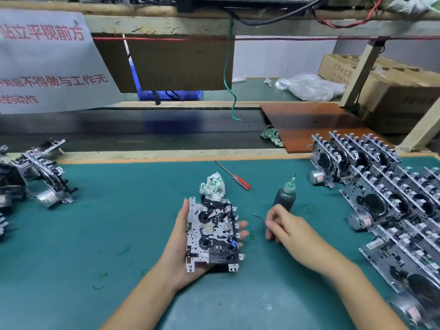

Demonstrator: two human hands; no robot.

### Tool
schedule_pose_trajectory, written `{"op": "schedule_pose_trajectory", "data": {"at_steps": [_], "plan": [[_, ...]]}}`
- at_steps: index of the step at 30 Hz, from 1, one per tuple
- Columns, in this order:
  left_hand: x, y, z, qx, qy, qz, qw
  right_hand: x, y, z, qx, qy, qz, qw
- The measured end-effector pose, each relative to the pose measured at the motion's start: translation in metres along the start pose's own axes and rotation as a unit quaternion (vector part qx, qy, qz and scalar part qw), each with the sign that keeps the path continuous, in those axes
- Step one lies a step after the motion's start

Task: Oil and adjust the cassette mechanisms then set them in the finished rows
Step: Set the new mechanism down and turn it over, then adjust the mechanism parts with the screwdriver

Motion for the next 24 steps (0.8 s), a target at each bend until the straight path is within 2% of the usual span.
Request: {"op": "schedule_pose_trajectory", "data": {"at_steps": [2,3,4,6,11,24], "plan": [[-0.006,0.002,-0.003,-0.014,0.001,0.018,1.000,0.003,-0.003,-0.015,-0.027,0.210,-0.150,0.966],[-0.008,0.003,-0.003,-0.016,0.000,0.024,1.000,0.006,-0.006,-0.020,-0.026,0.262,-0.205,0.943],[-0.010,0.004,-0.004,-0.018,0.001,0.031,0.999,0.010,-0.007,-0.023,-0.022,0.275,-0.245,0.929],[-0.013,0.006,-0.006,-0.032,0.006,0.039,0.999,0.019,-0.010,-0.028,-0.015,0.242,-0.286,0.927],[-0.013,0.006,-0.008,-0.053,0.022,0.025,0.998,0.029,-0.011,-0.030,0.012,0.222,-0.289,0.931],[-0.010,0.006,-0.008,-0.046,0.049,0.059,0.996,0.035,-0.012,-0.028,0.026,0.196,-0.309,0.930]]}}
Point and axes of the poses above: each hand's wrist, its own y-axis towards the middle knuckle, its own x-axis out of the palm, z = x × y, the point moved 4 cm from there along y, towards the middle knuckle, and after that the axes turned 14 degrees about x, right-handed, at the moved point
